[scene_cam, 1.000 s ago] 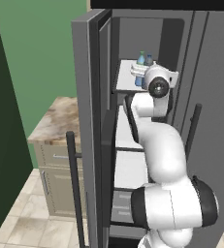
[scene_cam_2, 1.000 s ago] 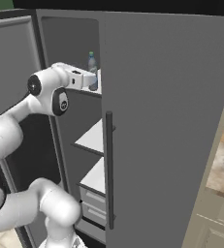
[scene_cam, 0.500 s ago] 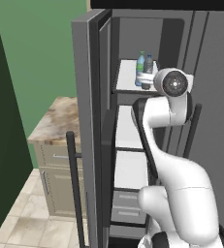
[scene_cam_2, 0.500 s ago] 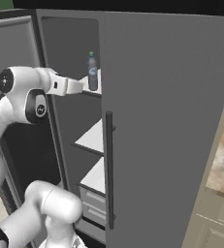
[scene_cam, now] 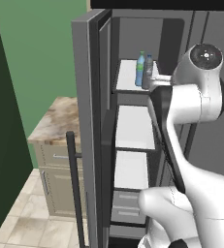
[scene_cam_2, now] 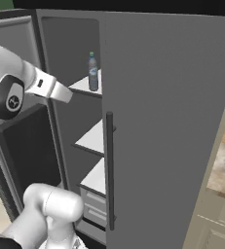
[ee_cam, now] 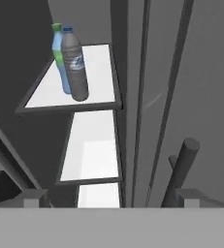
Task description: Take the bottled waters from the counter and place them in the freezer to freeze. Close the freezer door after placing the bottles.
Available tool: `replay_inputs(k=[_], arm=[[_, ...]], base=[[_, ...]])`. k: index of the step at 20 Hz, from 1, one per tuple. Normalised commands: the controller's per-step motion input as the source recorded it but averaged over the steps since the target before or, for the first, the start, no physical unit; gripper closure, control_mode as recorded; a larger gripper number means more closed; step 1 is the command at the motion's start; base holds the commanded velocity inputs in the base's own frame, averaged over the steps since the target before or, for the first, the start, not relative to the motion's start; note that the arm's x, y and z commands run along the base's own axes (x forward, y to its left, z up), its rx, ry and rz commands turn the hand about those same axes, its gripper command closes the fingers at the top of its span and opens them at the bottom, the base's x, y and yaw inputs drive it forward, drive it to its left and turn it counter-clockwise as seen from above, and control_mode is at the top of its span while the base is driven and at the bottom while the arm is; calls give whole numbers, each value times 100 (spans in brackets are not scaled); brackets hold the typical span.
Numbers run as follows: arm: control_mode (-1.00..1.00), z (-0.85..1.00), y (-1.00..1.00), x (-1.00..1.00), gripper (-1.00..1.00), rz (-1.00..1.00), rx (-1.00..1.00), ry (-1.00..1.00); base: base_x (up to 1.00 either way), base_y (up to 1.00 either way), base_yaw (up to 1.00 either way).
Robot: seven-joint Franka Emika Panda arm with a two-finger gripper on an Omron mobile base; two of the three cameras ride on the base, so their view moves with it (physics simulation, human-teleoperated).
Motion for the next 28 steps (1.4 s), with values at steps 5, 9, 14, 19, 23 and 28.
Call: replay_inputs(k=[5, 9, 14, 19, 23, 28], arm=[[-100, -38, 0, -74, -100, 2, 14, 25], [-100, -53, 3, -27, -100, 0, 1, 26], [-100, -60, 0, -7, -100, 0, 0, 17], [-100, -50, 0, 0, -100, 1, 1, 13], [-100, -43, 0, 0, -100, 8, 6, 13], [-100, -25, 0, -4, -100, 18, 11, 2]], base=[[0, 0, 0], [0, 0, 0], [0, 0, 0], [0, 0, 0], [0, 0, 0], [0, 0, 0]])
